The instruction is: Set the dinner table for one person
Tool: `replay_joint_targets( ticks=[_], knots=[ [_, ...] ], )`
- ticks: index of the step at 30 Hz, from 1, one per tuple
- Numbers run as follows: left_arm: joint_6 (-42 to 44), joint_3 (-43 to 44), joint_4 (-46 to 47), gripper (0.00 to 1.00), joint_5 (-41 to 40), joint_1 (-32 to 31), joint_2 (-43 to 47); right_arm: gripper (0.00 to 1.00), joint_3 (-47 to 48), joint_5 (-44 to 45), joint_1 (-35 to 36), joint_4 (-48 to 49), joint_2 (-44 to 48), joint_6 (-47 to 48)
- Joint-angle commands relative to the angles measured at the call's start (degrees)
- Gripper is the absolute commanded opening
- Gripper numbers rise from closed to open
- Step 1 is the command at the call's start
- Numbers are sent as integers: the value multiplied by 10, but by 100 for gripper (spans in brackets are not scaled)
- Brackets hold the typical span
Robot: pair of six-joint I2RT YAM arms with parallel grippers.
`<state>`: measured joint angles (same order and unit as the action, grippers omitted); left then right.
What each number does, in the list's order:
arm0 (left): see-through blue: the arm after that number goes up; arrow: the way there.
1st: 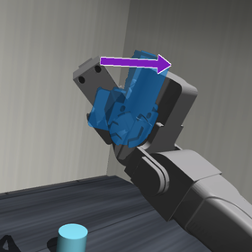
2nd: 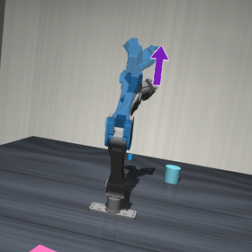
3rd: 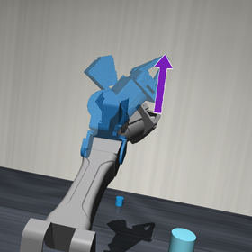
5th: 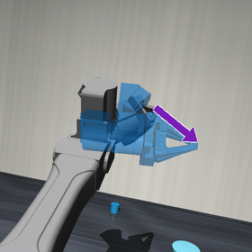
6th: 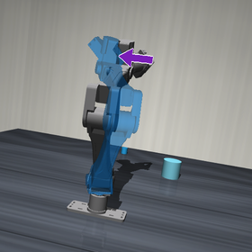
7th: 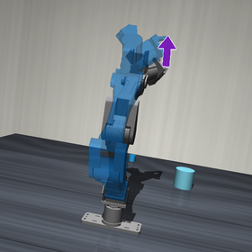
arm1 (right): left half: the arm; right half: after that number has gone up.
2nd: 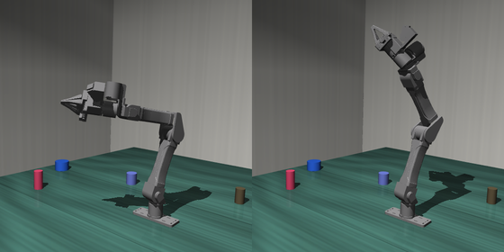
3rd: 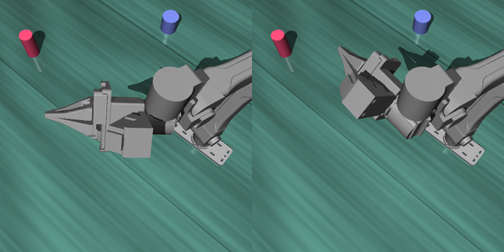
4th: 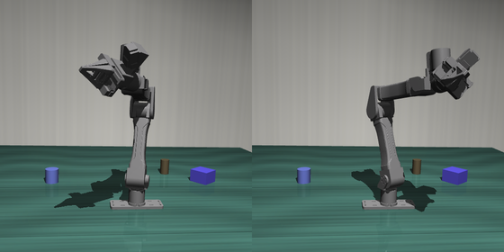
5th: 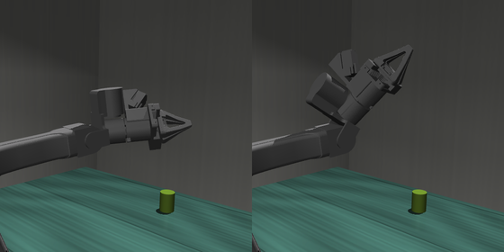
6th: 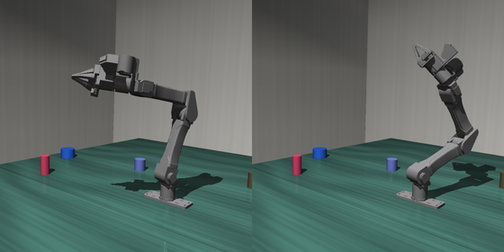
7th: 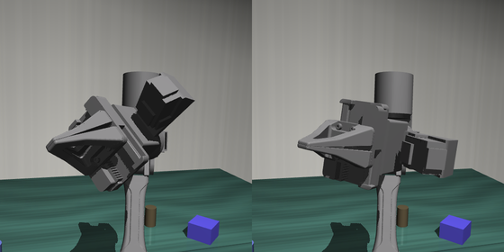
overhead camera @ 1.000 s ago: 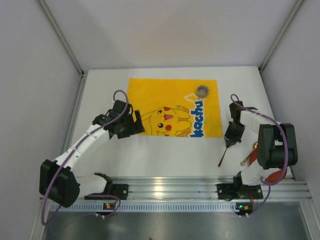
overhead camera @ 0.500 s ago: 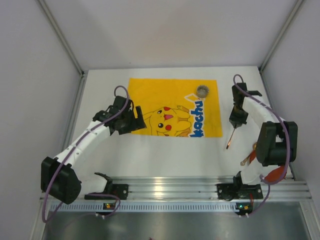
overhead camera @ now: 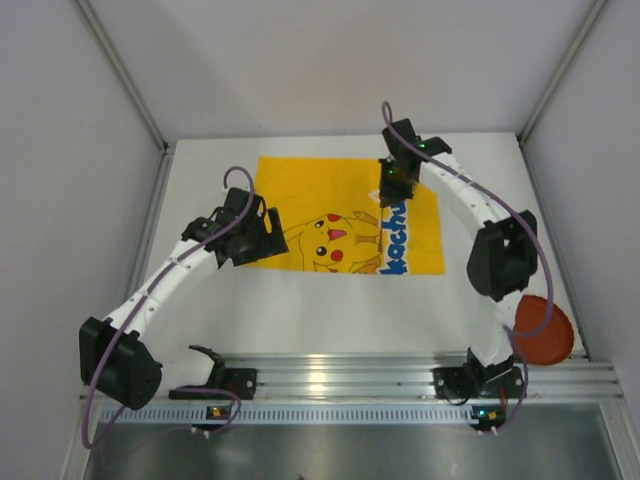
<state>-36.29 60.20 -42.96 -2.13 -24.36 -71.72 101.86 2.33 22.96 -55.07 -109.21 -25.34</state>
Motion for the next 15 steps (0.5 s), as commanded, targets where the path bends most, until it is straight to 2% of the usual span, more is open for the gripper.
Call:
replay_joint_targets(
  ticks=[1, 7, 10, 13, 15],
  knots=[
    [-1, 37, -40, 86, -36, -1, 38, 0, 79, -126, 23, 36, -68, -30],
    [-31, 50, -80, 86, -60, -1, 80, 0, 218, -266, 59, 143, -209, -152],
    [-33, 54, -110, 86, -73, -1, 102, 0, 269, -297, 88, 191, -274, -184],
    [-33, 56, -146, 86, -92, -1, 126, 0, 314, -317, 110, 253, -323, -255],
    [-35, 54, -156, 86, -99, -1, 137, 0, 345, -315, 120, 261, -362, -273]
  ],
)
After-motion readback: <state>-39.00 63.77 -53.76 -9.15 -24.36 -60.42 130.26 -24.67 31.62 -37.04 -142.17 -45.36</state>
